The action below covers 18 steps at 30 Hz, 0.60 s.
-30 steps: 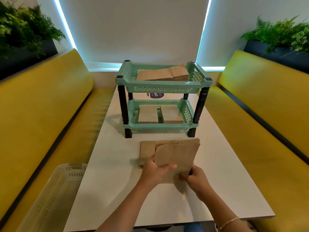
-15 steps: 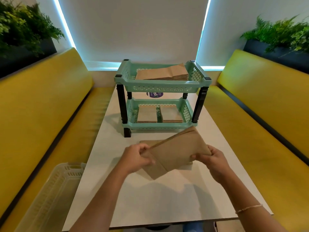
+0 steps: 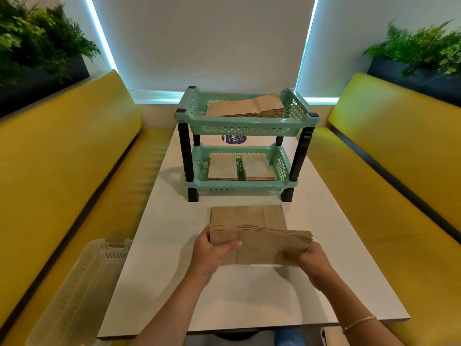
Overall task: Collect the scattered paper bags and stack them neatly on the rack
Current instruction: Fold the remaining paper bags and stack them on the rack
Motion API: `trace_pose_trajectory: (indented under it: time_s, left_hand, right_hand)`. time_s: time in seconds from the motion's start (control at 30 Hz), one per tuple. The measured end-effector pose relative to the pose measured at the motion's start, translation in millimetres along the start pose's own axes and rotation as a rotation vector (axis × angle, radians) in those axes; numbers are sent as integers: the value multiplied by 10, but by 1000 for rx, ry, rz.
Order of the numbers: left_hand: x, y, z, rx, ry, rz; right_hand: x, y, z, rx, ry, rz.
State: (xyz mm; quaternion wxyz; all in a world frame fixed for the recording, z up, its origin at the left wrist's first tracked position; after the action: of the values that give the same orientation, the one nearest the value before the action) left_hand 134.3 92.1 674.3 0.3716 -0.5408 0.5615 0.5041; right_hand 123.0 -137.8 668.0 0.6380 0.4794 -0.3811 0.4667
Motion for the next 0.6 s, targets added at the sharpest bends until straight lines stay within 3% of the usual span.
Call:
trace_pose_trajectory:
  time_s: [0.1,0.27,0.4,0.53,0.6]
  left_hand:
    - [5,0,19,17,-70,-16]
    - [185,29,65,74,-92,153]
    - [-5,-31,96,96,-257,93]
    - [-471,-45,-40,170,-556,-5]
    - [-691,-35,-191,229,-636,-66]
  right_hand:
    - [-26,-9,11,7,58,27]
    - [-48,-3,-7,8,88,16]
    - [356,35,121,-10,137,117]
    - [1196,233,158,-186,595,521]
    - [1650,400,-33,-133,907,699]
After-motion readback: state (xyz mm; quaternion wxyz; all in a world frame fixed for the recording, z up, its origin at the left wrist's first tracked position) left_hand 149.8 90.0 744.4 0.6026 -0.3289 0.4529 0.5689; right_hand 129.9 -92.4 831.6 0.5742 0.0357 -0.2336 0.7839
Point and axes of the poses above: each hand's wrist, its own y-axis away from the middle knuckle, its own z-axis out of the back of the hand, x = y × z, the point moved 3 cm from there along -y, towards the middle knuckle, and after that the axes turned 8 degrees about y, right-handed, at the moved point
